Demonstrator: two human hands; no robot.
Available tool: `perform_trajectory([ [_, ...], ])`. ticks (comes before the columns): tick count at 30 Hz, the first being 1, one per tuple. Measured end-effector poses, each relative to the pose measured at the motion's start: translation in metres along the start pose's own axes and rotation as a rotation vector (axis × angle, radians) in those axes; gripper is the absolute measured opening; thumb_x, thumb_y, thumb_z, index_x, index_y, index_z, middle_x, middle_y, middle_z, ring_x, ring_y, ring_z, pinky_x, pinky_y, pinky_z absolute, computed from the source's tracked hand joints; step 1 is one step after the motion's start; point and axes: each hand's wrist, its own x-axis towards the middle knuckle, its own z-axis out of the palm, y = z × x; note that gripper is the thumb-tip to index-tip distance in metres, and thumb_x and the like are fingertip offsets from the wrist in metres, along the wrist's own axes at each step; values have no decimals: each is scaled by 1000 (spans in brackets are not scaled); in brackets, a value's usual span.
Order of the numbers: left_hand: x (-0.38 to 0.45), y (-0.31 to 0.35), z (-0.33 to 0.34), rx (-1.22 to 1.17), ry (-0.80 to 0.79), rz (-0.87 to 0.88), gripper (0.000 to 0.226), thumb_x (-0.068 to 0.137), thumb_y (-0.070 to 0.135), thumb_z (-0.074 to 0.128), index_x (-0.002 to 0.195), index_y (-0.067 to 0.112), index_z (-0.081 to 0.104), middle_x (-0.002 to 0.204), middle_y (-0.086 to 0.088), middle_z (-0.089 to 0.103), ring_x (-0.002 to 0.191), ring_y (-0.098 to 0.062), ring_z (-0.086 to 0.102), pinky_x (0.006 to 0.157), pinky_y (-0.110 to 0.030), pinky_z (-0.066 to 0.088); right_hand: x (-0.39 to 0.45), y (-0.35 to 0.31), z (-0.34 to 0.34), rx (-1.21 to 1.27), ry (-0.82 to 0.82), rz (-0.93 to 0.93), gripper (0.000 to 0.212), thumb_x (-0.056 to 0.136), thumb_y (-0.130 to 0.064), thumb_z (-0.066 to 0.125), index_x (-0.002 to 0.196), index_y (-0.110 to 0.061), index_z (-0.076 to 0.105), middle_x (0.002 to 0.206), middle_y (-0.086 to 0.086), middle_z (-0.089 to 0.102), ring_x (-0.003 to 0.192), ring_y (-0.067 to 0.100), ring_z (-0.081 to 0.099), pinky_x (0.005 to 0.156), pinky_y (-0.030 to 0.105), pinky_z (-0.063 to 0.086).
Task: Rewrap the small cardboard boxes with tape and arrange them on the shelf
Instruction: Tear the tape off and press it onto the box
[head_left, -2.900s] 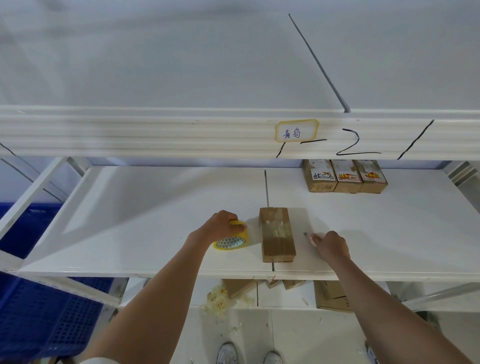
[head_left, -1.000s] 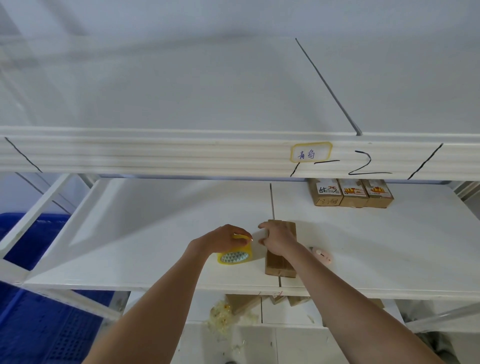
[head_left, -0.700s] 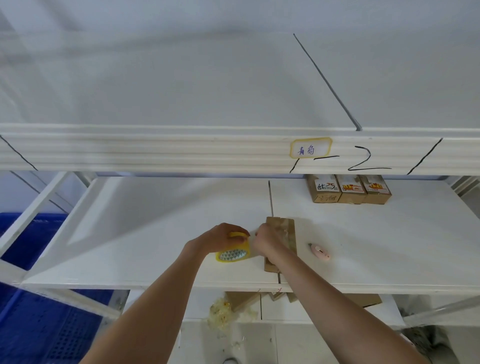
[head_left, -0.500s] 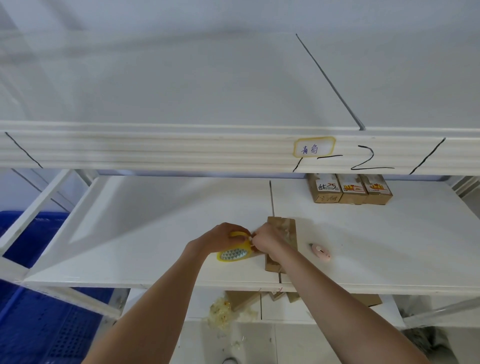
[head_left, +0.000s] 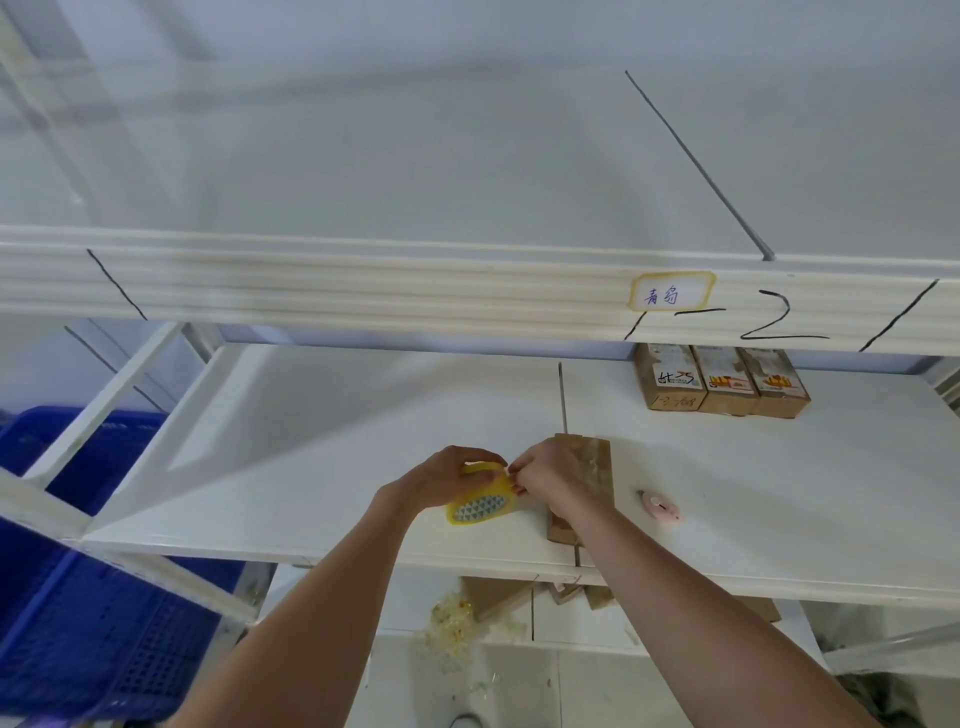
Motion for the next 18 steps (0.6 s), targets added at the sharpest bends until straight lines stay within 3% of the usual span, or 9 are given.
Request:
perform_trajectory([
  [8,-9,-8,2,-31,58,-4,27,102,35,54,124,39,68,128,6,66,111,-18,65,95,-34,56,-5,-9,8,-145,45,-78,12,85,-3,67,93,-6,75,92,8,71,85,22,69,77,33,62],
  [12,-13,-12,3,-25,73,-10,28,102,32,53,125,37,69,127,5,66,111,-18,64,93,-31,55,-6,-17,6,-216,30,-68,23,84,-1,66,106,-4,71,103,10,71,92,23,67,75,31,59],
  [18,-19,-15,7,-45,105,-17,28,101,33,54,125,38,68,128,4,66,113,-20,64,93,-31,53,-19,-32,4,-325,11,-94,15,84,2,63,92,-7,55,95,8,58,91,25,65,47,22,36],
])
